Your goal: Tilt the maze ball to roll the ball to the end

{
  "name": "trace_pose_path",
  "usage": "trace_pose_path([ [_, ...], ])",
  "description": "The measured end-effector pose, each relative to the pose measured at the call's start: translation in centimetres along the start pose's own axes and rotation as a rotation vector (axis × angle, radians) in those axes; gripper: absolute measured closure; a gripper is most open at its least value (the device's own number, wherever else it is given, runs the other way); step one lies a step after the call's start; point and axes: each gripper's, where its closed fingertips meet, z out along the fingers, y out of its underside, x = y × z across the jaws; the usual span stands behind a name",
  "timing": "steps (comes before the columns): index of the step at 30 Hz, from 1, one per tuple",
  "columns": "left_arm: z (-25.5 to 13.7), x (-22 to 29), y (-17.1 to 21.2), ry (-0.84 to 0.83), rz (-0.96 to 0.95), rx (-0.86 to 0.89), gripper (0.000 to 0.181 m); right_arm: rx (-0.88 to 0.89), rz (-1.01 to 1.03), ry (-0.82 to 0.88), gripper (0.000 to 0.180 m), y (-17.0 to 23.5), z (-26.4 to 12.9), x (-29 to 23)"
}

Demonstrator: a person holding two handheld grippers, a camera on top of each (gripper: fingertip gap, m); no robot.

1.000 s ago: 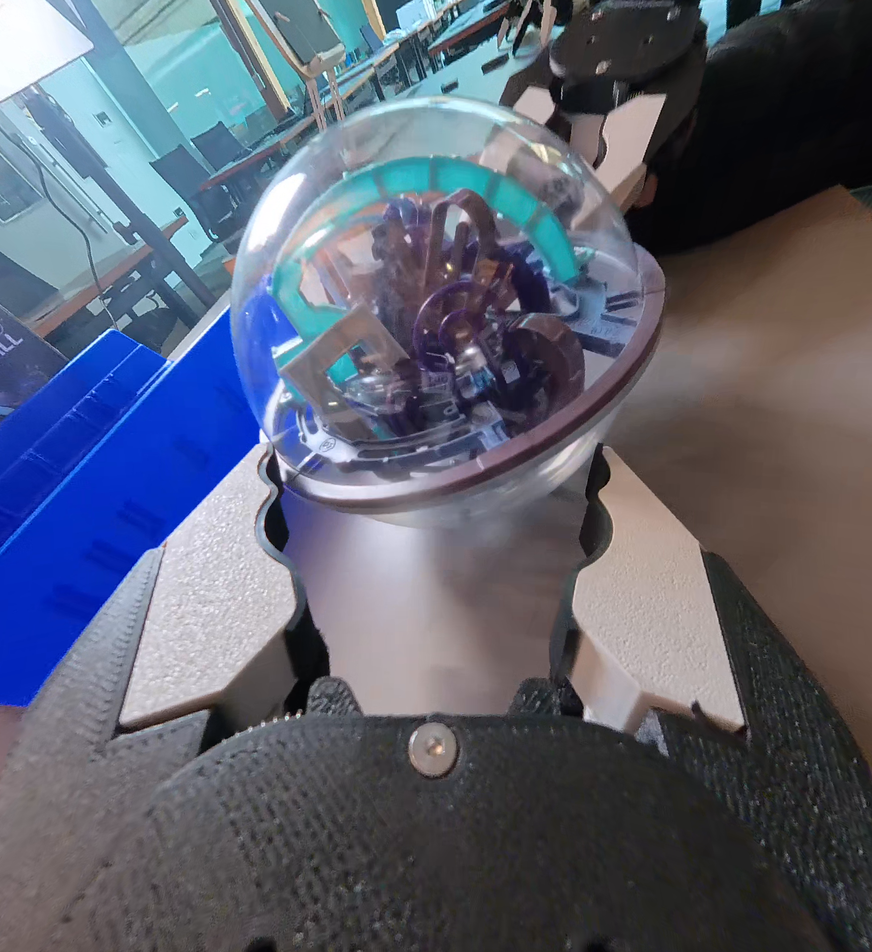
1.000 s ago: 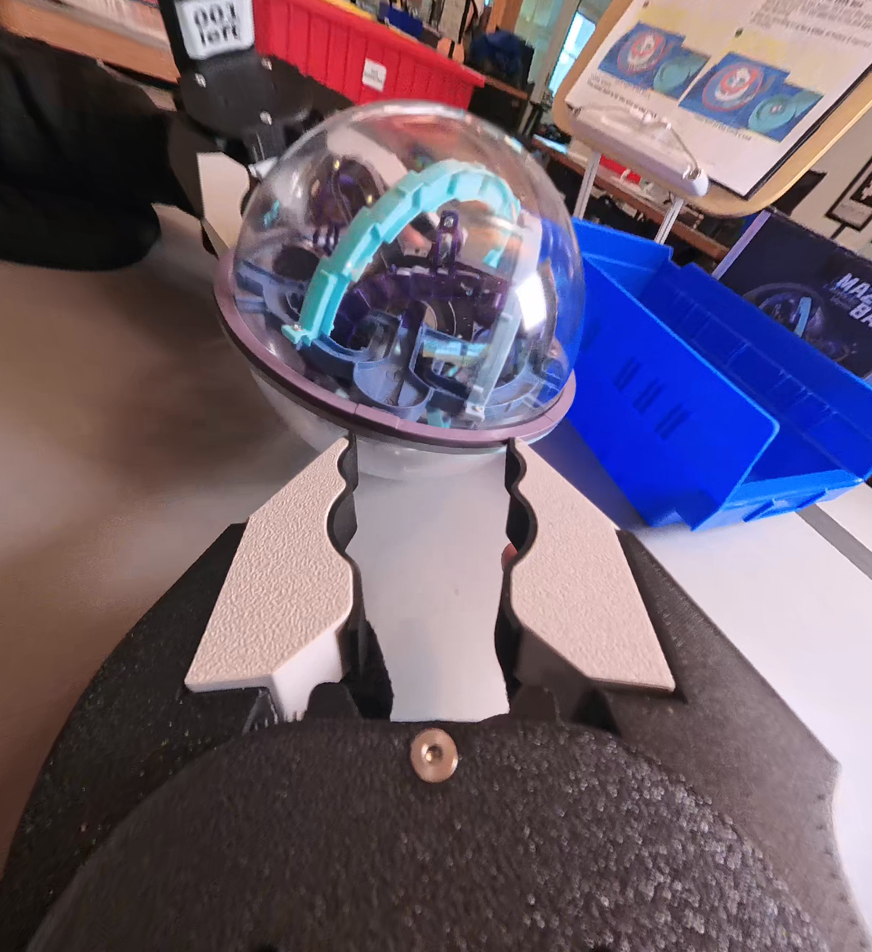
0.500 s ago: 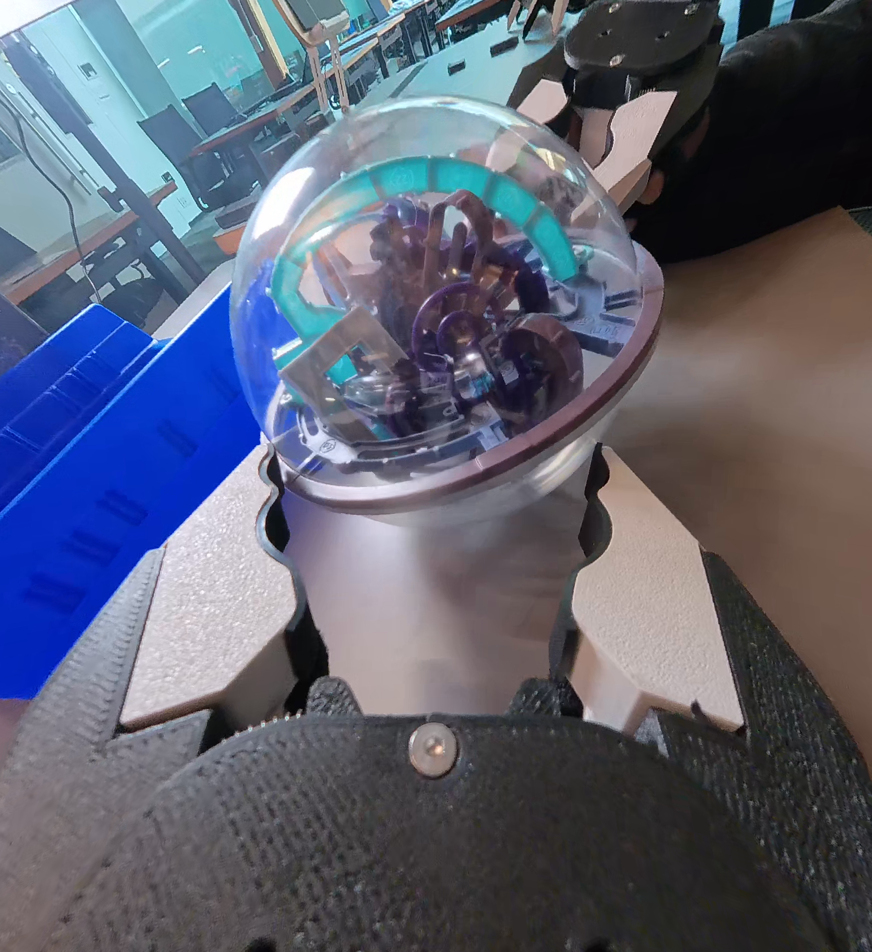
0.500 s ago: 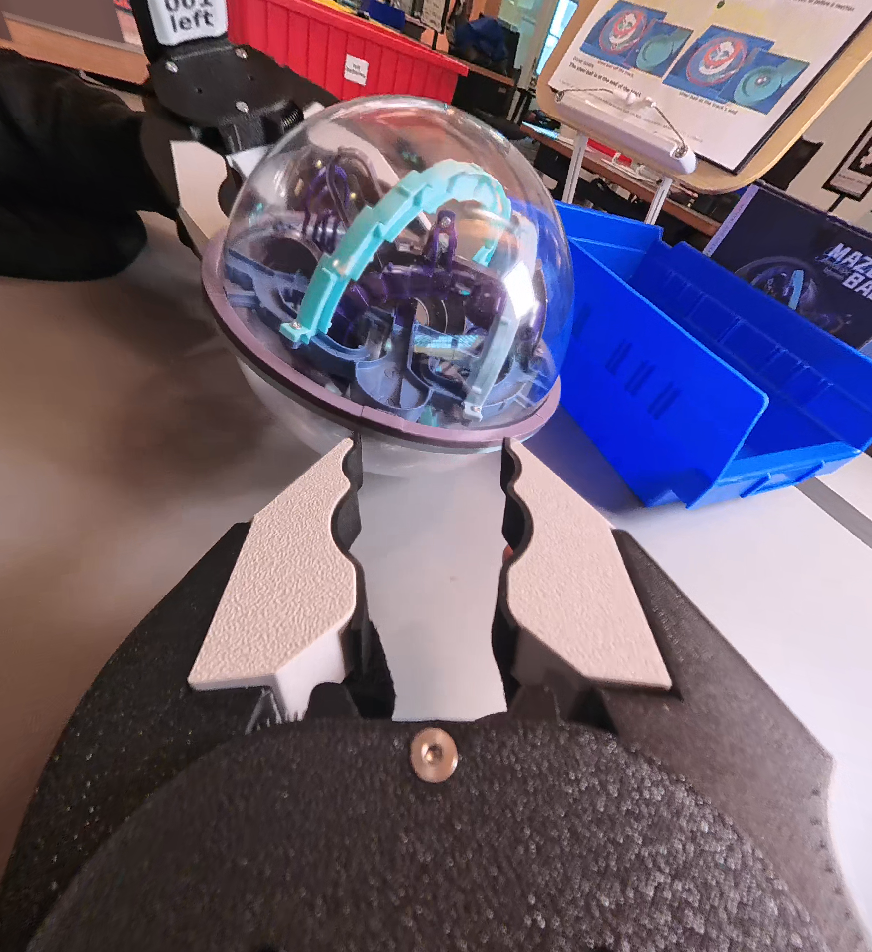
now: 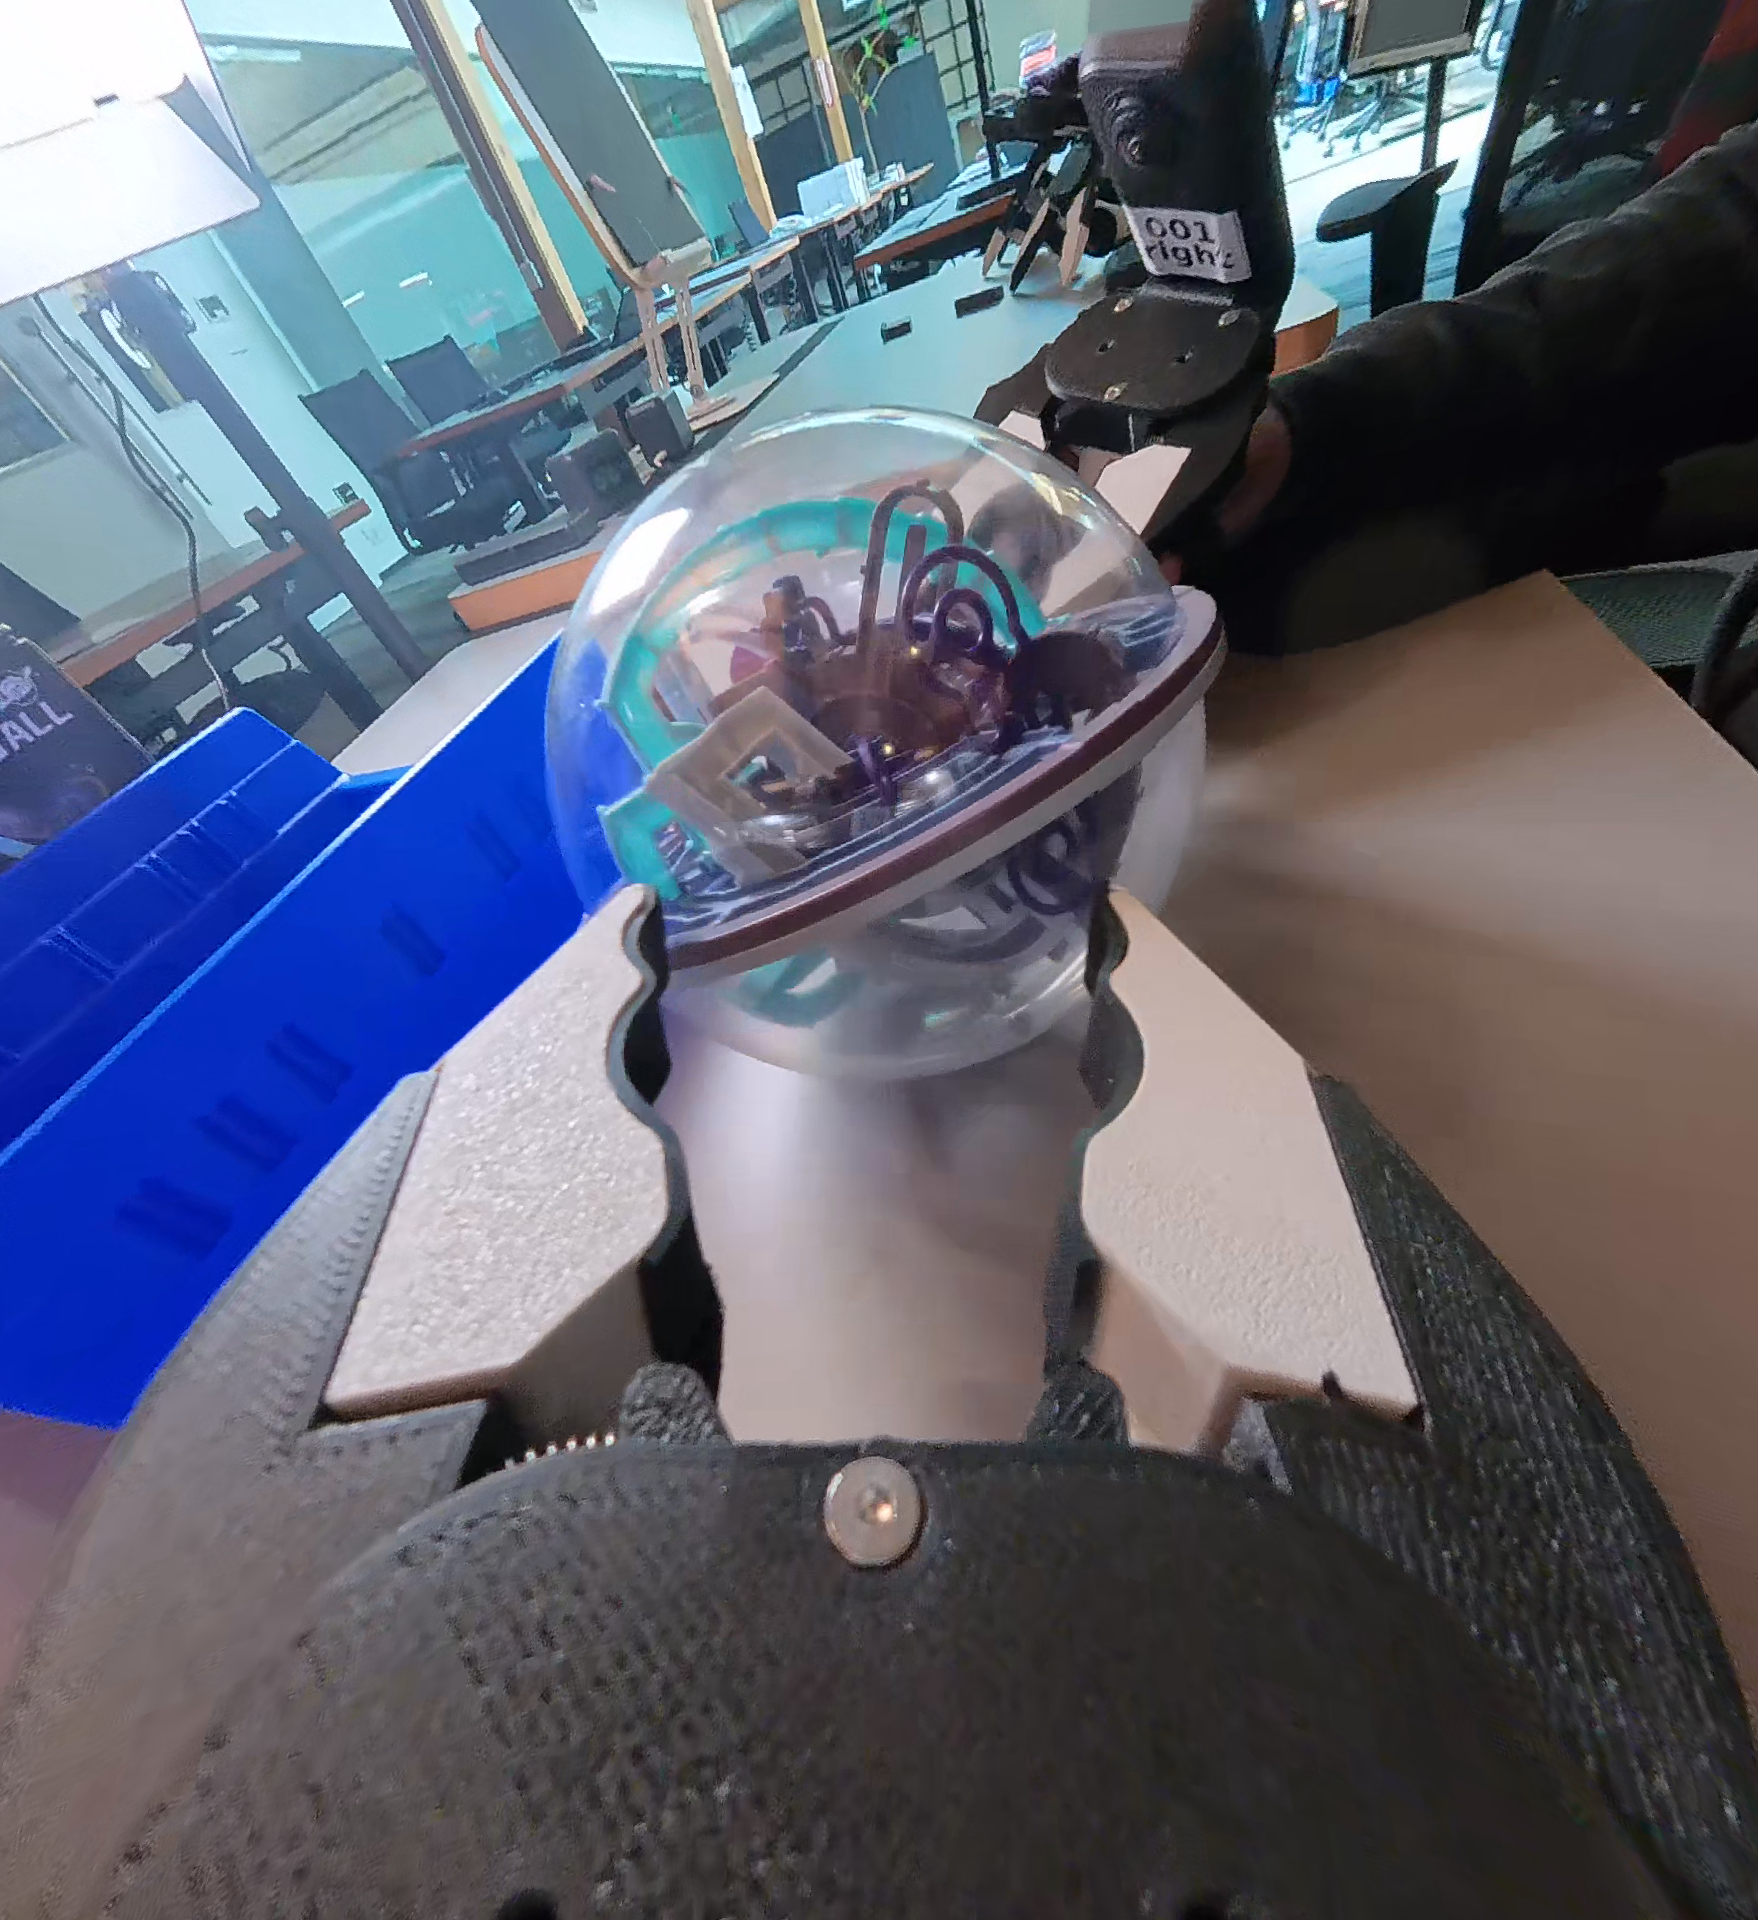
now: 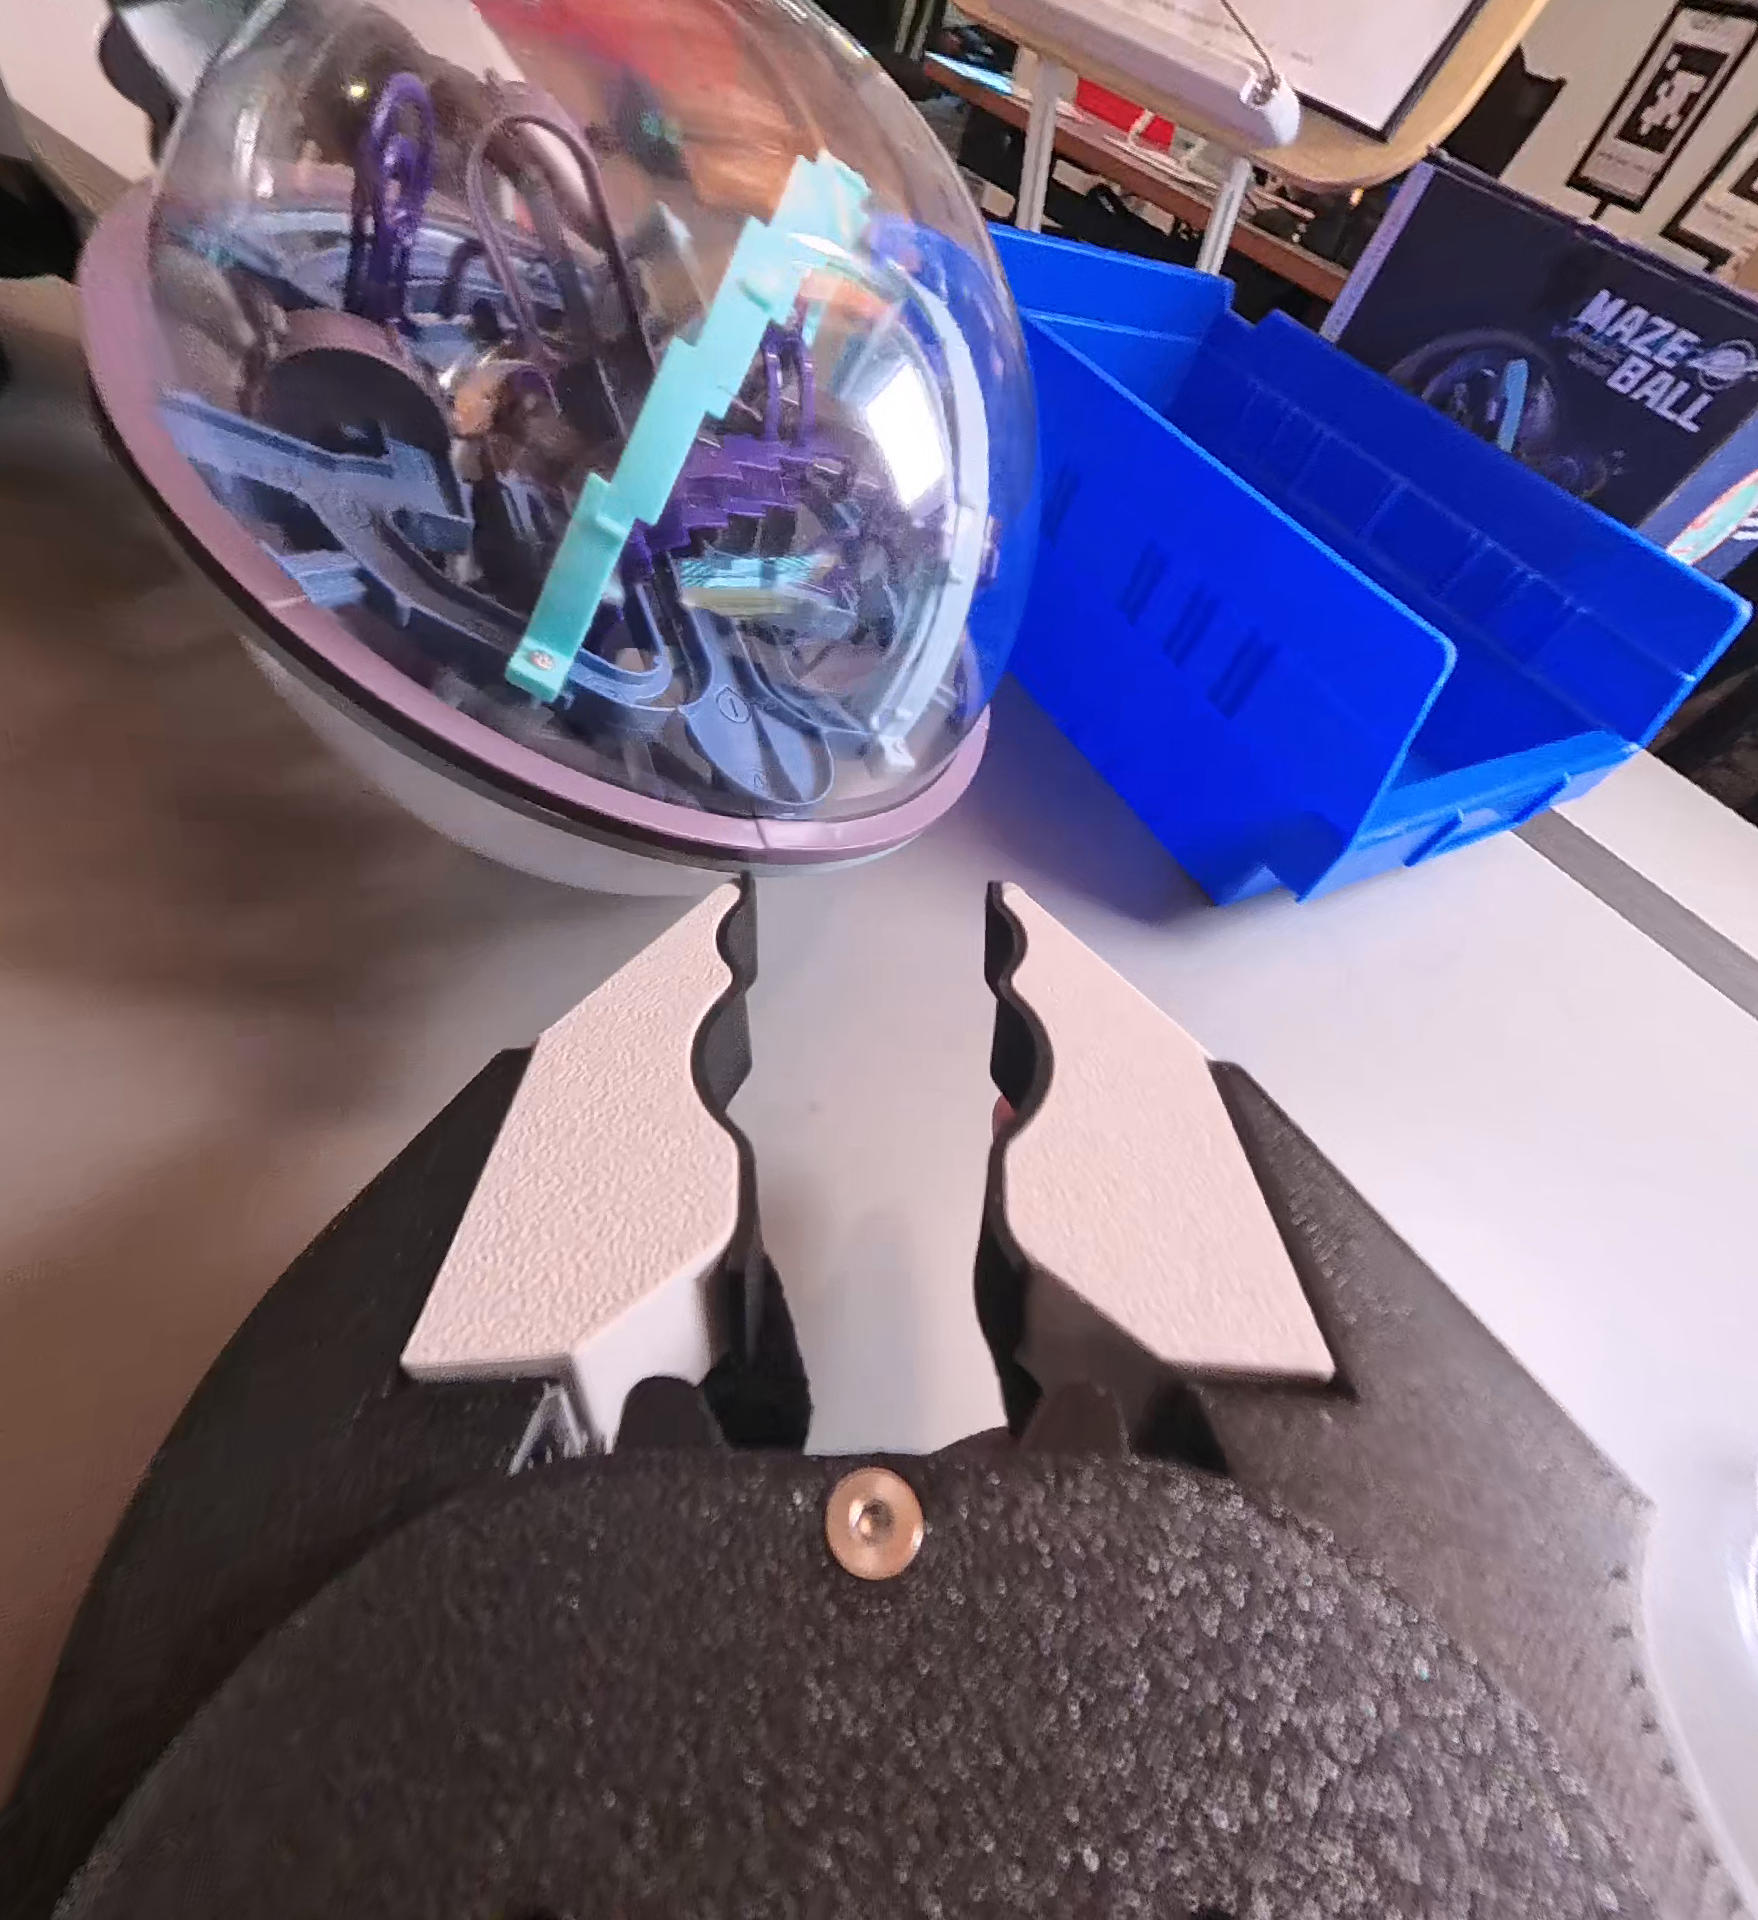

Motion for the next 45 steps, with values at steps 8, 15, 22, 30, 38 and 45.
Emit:
trace_pose_path([
  [8,-0.6,0.0,-1.4,-0.016,0.071,0.078,0.154,0.053,0.062,0.015,0.144,-0.7,-0.1,0.9],
  [15,-0.8,-2.6,-1.0,-0.131,0.049,0.078,0.133,0.063,0.027,0.009,0.142,-1.0,0.3,0.7],
  [22,0.6,-3.9,0.1,-0.054,-0.053,0.068,0.122,0.087,-0.021,-0.017,0.139,-1.7,1.4,1.2],
  [30,0.5,-4.3,0.0,-0.122,0.029,0.041,0.153,0.095,0.013,-0.073,0.143,-1.7,2.1,1.5],
  [38,1.0,-4.3,0.3,-0.139,0.075,0.010,0.169,0.101,0.034,-0.081,0.144,-1.8,2.5,1.6],
  [45,1.1,-4.5,0.2,-0.157,0.079,0.007,0.170,0.100,0.039,-0.077,0.144,-1.8,2.5,1.6],
])
